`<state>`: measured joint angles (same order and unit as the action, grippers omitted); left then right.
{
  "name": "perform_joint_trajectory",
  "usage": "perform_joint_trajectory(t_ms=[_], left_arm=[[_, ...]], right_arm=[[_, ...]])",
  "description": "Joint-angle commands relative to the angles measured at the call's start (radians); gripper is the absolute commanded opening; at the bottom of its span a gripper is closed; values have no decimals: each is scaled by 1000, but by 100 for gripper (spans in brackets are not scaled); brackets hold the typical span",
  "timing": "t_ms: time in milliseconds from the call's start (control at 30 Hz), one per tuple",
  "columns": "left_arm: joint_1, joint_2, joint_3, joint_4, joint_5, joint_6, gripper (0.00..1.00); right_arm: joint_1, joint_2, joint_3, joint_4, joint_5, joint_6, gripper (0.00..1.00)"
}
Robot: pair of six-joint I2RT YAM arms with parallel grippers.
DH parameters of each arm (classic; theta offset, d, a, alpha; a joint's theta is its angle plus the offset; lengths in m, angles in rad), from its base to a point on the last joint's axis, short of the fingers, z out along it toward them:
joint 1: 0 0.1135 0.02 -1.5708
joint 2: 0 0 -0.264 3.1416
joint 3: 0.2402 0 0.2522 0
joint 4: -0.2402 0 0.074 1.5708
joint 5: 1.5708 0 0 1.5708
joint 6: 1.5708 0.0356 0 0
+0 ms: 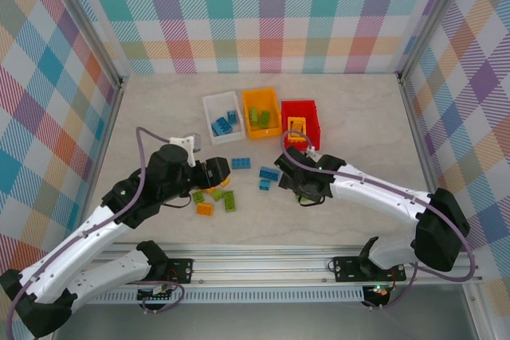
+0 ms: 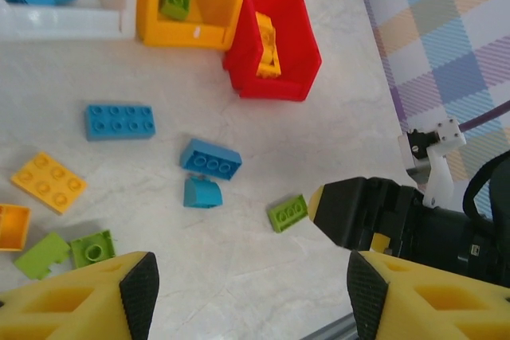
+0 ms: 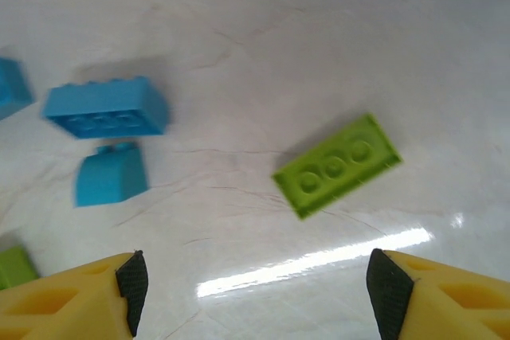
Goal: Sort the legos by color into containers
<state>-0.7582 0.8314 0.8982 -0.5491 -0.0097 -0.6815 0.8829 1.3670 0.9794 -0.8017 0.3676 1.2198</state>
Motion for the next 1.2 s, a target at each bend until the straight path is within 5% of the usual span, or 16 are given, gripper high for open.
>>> perform_joint_trajectory(t_ms=[0, 333, 700, 900, 1000, 1167], left_arm=[[-53, 40, -42, 140, 56, -45, 66], [-141, 125, -40, 190, 14, -42, 65], [-148, 119, -33, 173, 7, -34, 65], [-150, 109, -33, 161, -1, -31, 64], [-150, 108, -33, 159, -8, -31, 63], [-151, 103, 4, 57, -119, -58, 62]], right_arm=[[-56, 35, -23, -60, -53, 238, 74], [-167, 208, 1, 0, -220, 366, 72], [-186, 324, 1, 82, -255, 431, 66], [-188, 342, -29, 102, -246, 433, 49], [-187, 325, -30, 89, -213, 411, 33], [-123, 267, 68, 70, -57, 227, 25]])
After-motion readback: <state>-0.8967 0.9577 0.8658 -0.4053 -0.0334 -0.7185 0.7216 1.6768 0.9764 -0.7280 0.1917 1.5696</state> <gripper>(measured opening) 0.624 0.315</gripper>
